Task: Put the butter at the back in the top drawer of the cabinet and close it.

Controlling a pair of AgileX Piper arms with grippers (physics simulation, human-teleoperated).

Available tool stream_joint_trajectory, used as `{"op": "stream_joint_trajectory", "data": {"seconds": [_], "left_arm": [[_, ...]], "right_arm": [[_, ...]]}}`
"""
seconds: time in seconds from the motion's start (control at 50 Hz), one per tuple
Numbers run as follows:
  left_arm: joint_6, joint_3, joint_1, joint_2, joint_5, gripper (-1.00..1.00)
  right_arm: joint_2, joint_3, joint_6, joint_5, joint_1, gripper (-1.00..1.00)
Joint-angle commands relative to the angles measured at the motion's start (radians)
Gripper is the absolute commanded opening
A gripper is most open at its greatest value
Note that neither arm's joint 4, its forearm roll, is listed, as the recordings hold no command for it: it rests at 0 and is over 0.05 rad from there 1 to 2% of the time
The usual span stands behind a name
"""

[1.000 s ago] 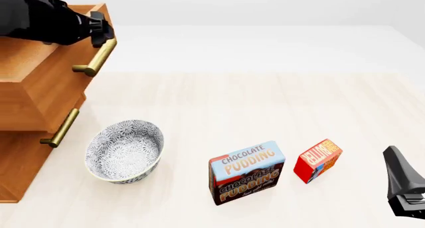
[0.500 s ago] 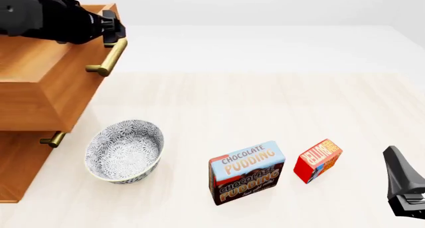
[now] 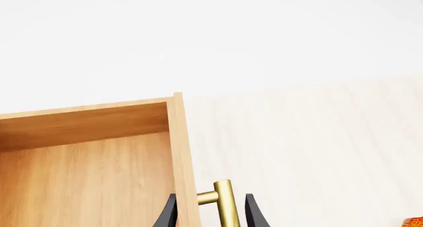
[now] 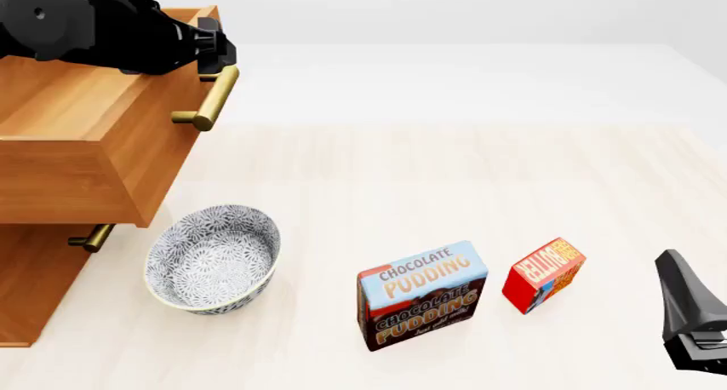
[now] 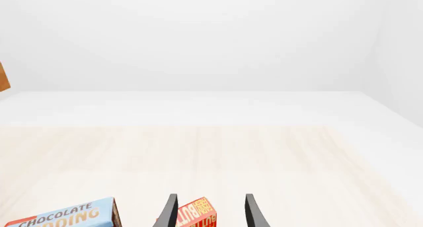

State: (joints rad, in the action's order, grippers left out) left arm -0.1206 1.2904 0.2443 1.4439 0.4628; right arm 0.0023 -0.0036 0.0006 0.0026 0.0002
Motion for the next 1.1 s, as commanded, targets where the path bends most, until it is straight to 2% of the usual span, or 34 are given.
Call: {"op": "stream_joint_trajectory", "data": {"seconds": [0.02, 0.8, 1.1], "left_arm": [[0.071, -0.058, 0.026, 0.105, 0.003, 1.0], [0.047, -0.042, 0.119, 0.111, 0.013, 1.0], [0.075, -0.038, 0.107, 0.012, 0.08, 1.0]], "right_arm": [[0.0, 0.0, 0.0, 0.0, 0.0, 1.0], [0.0, 0.0, 0.0, 0.0, 0.0, 1.0], [0.0, 0.0, 0.0, 0.0, 0.0, 1.0]]}}
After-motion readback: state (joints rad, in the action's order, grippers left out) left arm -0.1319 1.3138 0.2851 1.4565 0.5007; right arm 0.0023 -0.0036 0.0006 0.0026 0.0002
